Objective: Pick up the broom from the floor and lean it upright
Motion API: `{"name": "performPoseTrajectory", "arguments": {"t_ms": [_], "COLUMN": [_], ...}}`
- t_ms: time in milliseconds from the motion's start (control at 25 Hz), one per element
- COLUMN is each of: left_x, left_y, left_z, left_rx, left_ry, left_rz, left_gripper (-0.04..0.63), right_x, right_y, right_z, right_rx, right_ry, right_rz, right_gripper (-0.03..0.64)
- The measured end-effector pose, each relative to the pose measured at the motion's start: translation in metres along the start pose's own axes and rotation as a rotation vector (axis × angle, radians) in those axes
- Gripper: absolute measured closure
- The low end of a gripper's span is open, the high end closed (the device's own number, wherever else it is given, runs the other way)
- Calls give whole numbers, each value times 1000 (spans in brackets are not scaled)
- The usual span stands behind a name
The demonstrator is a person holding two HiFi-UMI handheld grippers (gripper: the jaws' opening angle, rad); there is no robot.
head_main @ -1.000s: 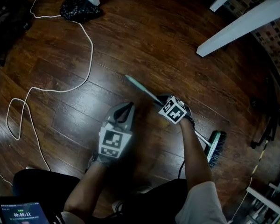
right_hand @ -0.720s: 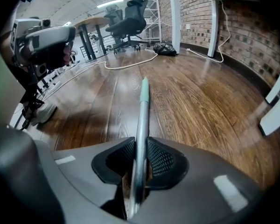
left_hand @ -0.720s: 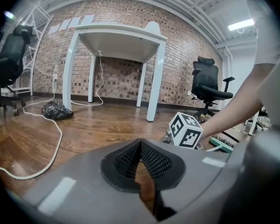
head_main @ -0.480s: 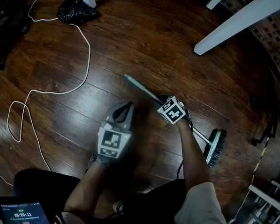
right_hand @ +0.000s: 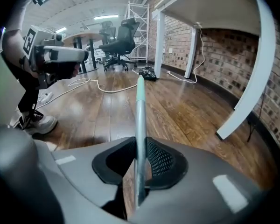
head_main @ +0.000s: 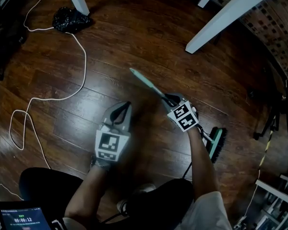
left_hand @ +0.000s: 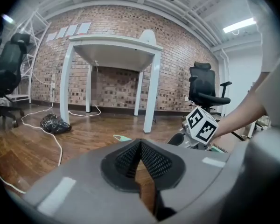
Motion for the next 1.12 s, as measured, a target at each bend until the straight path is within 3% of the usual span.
{"name": "performPoseTrajectory", "arguments": {"t_ms": [360,680,1120], "left_x": [-35,-66,-110], "left_y": [-78,-172,-304], "left_z": [59,137,218], "left_rx": [-33,-40,-46], "left_ry": [53,108,201], "left_rz": [-46,-47,-123], "left_gripper": [595,595,595], "right_x": [23,44,56], "right_y": [1,2,-6], "right_z": [118,232,403], "right_rx": [-56,-87,-206], "right_ry": [93,170,354], "right_rz": [-48,-141,-401], "right_gripper": [526,526,529]}}
Point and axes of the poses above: the fingertips, and each gripper's own axes: z backward along the fingers, x to its left, y out of its underside, the point moved 4 cm from there along z, backward along the fingers, and after that the axes turned 12 degrees about x, right-handed, at the moved point
